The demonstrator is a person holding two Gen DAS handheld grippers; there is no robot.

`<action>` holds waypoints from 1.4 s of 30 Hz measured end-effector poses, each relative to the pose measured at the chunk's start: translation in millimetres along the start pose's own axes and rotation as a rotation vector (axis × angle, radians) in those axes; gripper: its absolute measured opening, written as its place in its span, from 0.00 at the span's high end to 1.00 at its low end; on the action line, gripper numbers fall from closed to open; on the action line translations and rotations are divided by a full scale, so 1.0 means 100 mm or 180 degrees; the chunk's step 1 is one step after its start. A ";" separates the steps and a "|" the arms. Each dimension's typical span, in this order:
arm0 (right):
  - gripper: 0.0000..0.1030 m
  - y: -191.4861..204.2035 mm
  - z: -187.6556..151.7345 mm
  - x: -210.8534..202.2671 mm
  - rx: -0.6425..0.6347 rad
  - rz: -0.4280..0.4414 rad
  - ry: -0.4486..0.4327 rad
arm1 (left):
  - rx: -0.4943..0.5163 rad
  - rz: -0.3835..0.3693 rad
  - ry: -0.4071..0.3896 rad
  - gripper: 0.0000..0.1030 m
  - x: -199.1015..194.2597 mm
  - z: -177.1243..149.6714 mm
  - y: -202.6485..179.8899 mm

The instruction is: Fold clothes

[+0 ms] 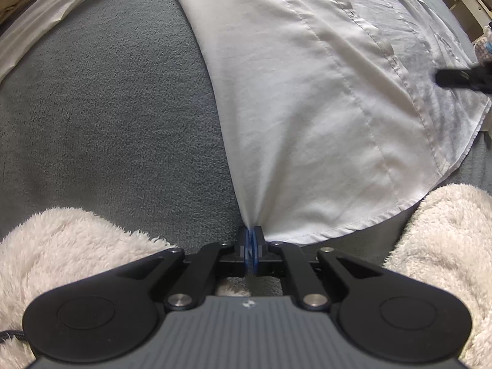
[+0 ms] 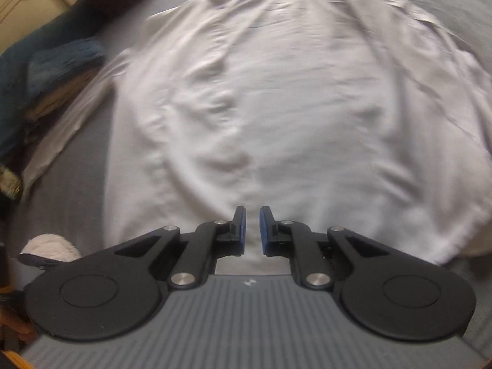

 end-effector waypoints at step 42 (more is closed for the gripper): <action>0.66 -0.70 0.86 0.82 0.2844 0.1019 -0.0860 | -0.0156 -0.0224 0.0026 0.93 -0.13 -0.09 0.25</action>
Point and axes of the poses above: each gripper's, at about its wrist camera, not at the fingertips, and x roughly the way its jaws point, y to its left, z to its top, the point moved 1 cm from there along x, roughly the way its jaws point, and after that the axes turned 2 degrees about -z, right-handed, at the moved point
